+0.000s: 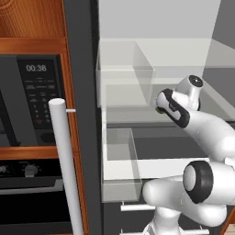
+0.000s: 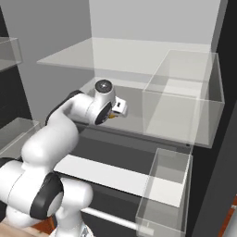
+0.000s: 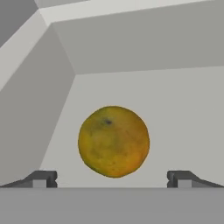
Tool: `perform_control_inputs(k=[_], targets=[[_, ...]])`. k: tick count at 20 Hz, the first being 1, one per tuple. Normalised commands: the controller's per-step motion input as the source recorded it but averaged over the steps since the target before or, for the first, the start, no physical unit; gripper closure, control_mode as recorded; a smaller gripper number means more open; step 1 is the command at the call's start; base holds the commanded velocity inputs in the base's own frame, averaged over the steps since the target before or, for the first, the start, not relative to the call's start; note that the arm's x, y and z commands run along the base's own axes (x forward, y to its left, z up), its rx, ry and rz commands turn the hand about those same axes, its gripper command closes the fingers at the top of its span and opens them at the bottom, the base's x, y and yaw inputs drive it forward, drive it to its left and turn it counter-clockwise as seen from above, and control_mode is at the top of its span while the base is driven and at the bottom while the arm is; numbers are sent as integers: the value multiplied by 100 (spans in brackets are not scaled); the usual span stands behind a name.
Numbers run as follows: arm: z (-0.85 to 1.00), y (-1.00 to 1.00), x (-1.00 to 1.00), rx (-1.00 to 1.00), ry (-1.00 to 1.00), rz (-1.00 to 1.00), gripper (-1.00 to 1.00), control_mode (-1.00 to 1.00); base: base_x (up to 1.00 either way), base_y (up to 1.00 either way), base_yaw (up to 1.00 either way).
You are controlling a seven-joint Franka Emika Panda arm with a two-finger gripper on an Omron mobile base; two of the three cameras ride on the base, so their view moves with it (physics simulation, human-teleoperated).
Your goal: Retrieve the apple and orange from the fridge and place them into the bowl on the dining table.
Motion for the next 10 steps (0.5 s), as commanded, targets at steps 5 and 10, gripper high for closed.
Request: perform_control_inputs(k=[5,10], targets=[[-20,0,35,0,0,0,-100,-100,0,0,0],[-26,0,20,0,0,0,-100,-100,0,0,0]])
